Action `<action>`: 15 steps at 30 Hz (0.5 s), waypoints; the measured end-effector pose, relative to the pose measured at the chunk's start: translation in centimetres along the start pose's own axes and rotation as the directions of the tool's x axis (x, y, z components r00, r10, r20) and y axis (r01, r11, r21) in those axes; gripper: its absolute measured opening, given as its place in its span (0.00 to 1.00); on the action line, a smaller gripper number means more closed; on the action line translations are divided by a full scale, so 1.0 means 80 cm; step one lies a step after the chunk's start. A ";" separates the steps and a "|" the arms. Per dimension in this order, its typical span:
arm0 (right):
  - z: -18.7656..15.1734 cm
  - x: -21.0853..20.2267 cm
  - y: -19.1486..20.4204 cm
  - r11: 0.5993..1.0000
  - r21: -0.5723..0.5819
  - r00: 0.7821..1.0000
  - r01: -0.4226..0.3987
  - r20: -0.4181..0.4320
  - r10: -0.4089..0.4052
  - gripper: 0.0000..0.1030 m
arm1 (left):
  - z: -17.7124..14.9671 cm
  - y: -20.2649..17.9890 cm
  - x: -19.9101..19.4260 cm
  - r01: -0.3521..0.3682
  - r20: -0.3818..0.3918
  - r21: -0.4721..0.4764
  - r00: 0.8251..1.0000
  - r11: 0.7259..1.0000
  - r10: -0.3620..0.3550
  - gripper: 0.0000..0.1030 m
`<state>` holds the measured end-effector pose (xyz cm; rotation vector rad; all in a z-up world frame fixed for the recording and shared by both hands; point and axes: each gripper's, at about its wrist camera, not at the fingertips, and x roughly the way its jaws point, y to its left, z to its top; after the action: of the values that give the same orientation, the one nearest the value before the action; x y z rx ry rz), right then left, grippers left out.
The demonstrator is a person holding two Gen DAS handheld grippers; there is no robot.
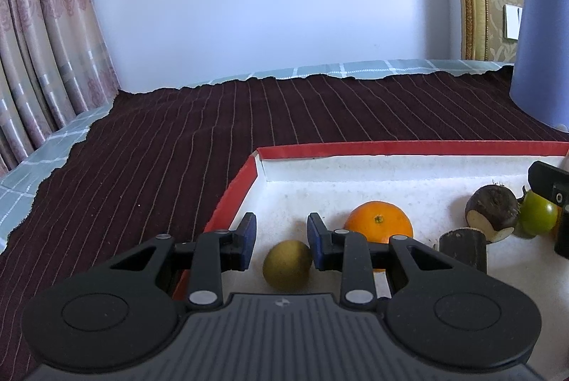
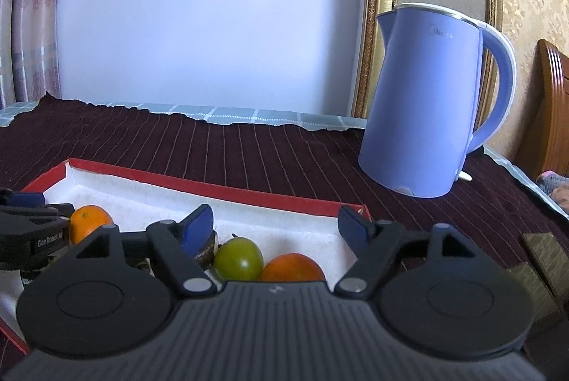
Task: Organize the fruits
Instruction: 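Lower the yellow-brown fruit into the tray and open the left tool while the right tool releases the green fruit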
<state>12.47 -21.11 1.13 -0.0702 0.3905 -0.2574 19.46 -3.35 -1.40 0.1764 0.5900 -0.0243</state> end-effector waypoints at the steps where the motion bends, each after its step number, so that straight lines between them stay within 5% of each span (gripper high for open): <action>1: -0.001 -0.001 0.000 1.000 0.001 1.000 0.001 0.001 -0.001 0.82 | 0.000 0.001 -0.001 0.002 -0.002 -0.001 1.000 1.000 -0.002 0.34; 4: -0.002 -0.003 -0.001 1.000 0.004 1.000 0.006 0.002 -0.006 0.89 | -0.001 0.003 -0.006 0.002 0.013 -0.005 1.000 1.000 -0.002 0.63; 15: -0.008 -0.015 -0.003 1.000 0.003 1.000 0.006 0.002 -0.006 0.98 | -0.007 0.001 -0.021 -0.022 0.038 0.020 0.999 1.000 0.022 0.66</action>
<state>11.08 -21.07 0.98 -0.0689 0.3880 -0.2633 17.73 -3.21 -0.90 0.2021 0.5502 -0.0124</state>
